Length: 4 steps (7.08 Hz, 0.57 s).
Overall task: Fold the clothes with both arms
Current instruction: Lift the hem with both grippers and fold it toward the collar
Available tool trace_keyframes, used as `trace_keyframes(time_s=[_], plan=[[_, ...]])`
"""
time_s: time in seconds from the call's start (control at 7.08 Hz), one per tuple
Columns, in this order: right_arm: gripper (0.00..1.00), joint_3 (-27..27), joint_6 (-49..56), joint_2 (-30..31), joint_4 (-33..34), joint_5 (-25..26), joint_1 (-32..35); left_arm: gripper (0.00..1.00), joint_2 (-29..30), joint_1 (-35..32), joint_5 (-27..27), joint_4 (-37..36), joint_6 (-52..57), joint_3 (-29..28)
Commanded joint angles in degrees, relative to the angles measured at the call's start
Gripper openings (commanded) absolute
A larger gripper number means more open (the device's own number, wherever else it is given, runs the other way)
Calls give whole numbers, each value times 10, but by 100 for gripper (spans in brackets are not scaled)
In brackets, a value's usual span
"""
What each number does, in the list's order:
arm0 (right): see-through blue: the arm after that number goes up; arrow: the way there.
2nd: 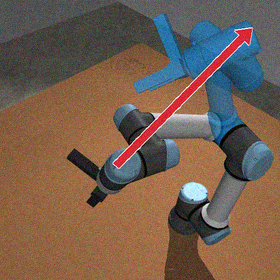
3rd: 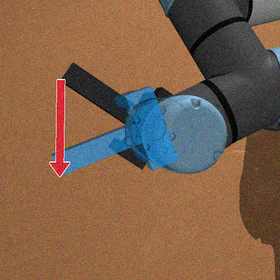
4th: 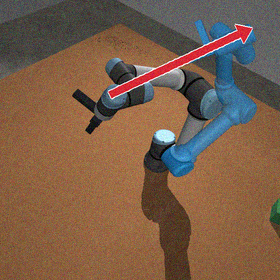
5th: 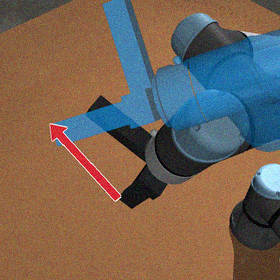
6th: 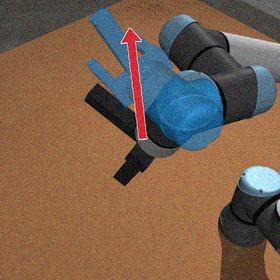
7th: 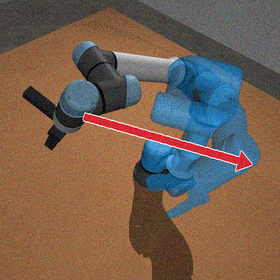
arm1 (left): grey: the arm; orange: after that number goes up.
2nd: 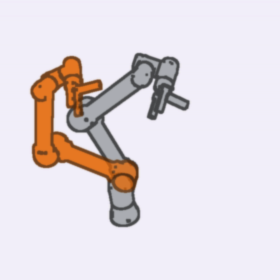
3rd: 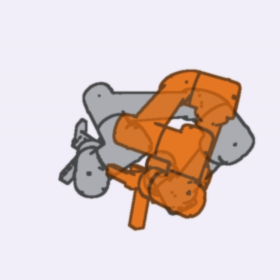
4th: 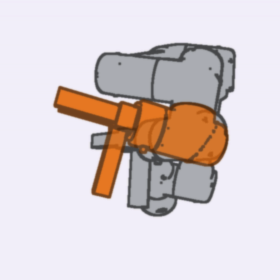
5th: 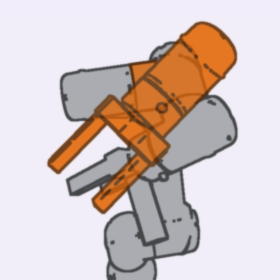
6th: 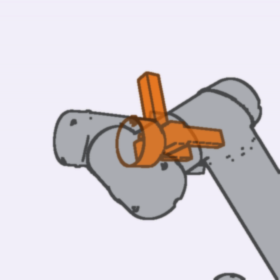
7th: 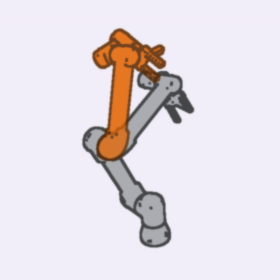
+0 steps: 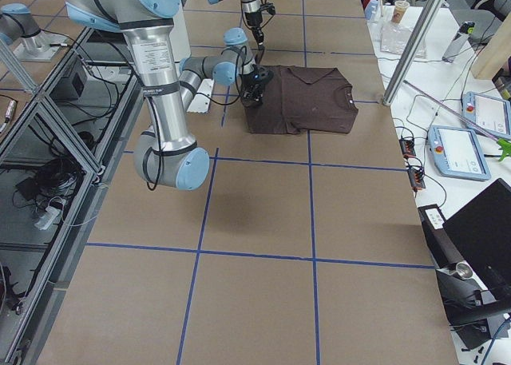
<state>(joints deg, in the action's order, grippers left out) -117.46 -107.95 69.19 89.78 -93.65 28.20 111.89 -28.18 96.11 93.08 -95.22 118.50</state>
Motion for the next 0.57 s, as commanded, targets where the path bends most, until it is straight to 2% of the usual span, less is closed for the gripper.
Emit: trace_keyframes(time_s=[0.0, 0.14, 0.42], plan=[[0, 124, 97, -72, -4, -31, 96, 0, 46, -81, 5, 44, 34, -110], [0, 194, 110, -108, -5, -32, 113, 0, 64, -104, 4, 67, 57, -151], [0, 286, 117, -159, -47, -51, 147, 0, 83, -131, -17, 118, 73, -214]])
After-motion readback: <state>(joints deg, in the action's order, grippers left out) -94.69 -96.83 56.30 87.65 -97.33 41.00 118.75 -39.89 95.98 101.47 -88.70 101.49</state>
